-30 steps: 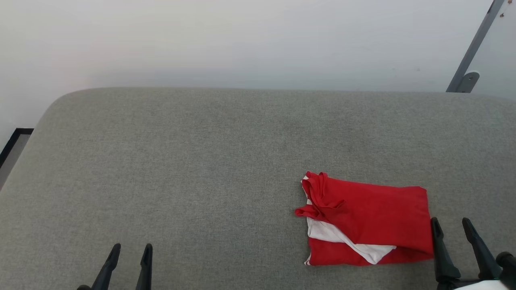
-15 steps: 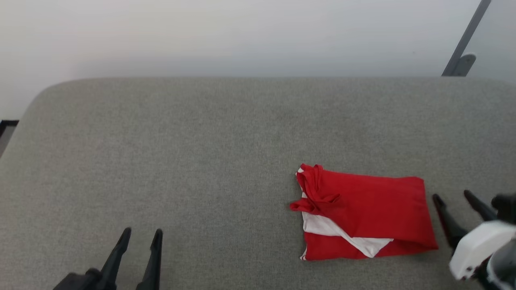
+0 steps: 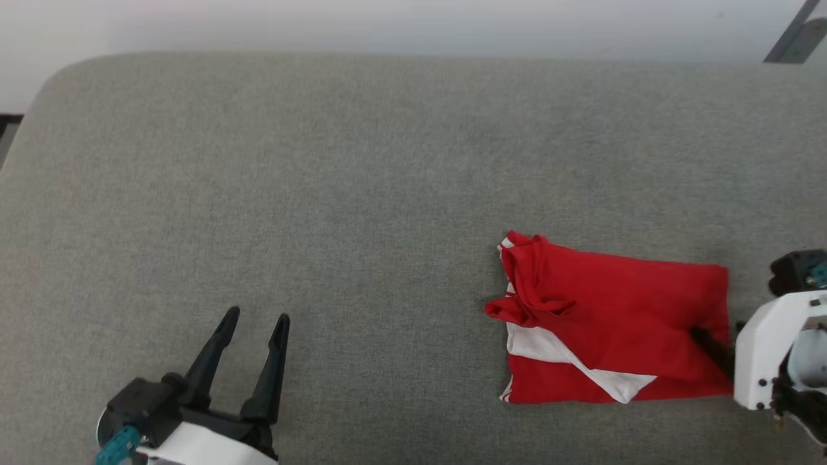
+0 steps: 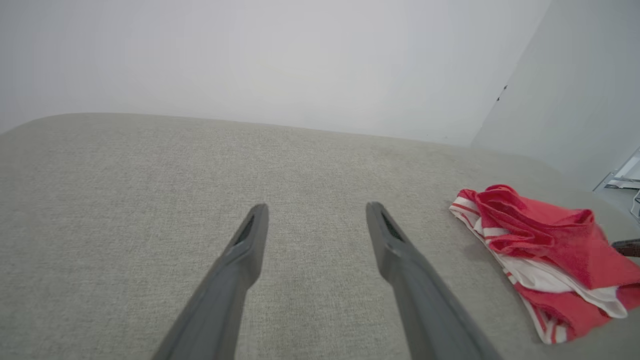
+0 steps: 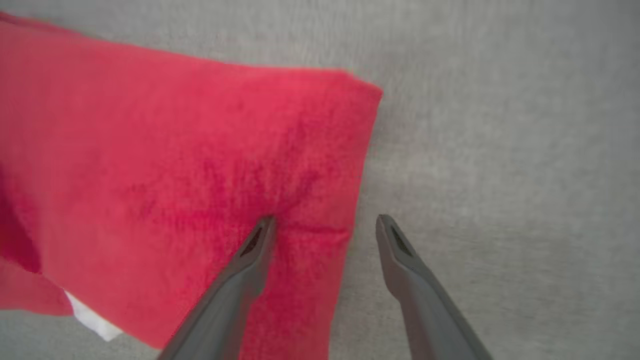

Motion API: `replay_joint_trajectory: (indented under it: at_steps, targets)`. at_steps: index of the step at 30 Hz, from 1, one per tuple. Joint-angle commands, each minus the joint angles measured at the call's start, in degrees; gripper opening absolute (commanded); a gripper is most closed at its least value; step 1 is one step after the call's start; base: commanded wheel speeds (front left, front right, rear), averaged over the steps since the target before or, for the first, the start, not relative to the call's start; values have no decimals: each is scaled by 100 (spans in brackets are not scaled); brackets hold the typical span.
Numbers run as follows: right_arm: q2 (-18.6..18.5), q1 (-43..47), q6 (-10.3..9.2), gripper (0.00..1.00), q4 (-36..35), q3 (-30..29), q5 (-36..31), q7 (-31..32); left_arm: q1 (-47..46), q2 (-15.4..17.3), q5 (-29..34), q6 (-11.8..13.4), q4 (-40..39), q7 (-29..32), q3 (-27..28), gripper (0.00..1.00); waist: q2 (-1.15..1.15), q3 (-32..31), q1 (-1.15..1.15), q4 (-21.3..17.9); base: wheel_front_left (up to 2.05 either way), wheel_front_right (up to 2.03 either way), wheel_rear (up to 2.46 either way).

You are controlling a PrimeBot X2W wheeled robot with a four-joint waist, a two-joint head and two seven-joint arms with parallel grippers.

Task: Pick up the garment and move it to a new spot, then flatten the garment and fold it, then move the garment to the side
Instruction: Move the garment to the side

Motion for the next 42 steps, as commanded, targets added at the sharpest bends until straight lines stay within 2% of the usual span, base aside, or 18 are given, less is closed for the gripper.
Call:
replay_joint_trajectory:
  at_steps: [1, 7, 9, 10, 17, 26, 30, 35, 42]
  targets:
    - [84, -82, -1, 100, 74, 64, -42, 136, -192, 41, -57, 12, 29, -12, -65, 100, 0, 175, 0, 114, 0, 0, 0]
    - [339, 46, 0, 100, 310, 221, -100, 242, -392, 31, -43, 12, 52, -12, -52, 100, 0, 270, 0, 114, 0, 0, 0]
    - [401, 54, 0, 6, 363, 216, -122, 147, -422, 28, -19, 12, 65, -11, -36, 100, 0, 274, 0, 67, 0, 0, 0]
    - [416, 45, 0, 0, 390, 207, -112, 92, -429, 30, -5, 12, 65, -11, -29, 100, 0, 269, 0, 29, 0, 0, 0]
    - [402, -34, -16, 0, 320, -271, -215, -756, -504, 137, 46, 12, -22, -12, 21, 100, 0, 289, 0, -423, 0, 0, 0]
    - [134, -417, -3, 0, 470, -1553, -798, -1618, -1333, 541, 11, 12, -257, -11, -122, 100, 0, 920, 0, -1149, 0, 0, 0]
    - [63, -925, -3, 0, 814, -2476, -1206, -2075, -1918, 756, -31, 12, -382, -12, -262, 100, 0, 1251, 0, -1271, 0, 0, 0]
    - [253, -1688, -2, 0, 1306, -3506, -1861, -2670, -2686, 1014, -110, 12, -533, -11, -366, 100, 0, 1739, 0, -1328, 0, 0, 0]
    - [453, -2625, -2, 0, 1845, -4152, -2721, -3251, -3391, 1326, -140, 12, -683, -11, -625, 100, 0, 2256, 0, -1392, 0, 0, 0]
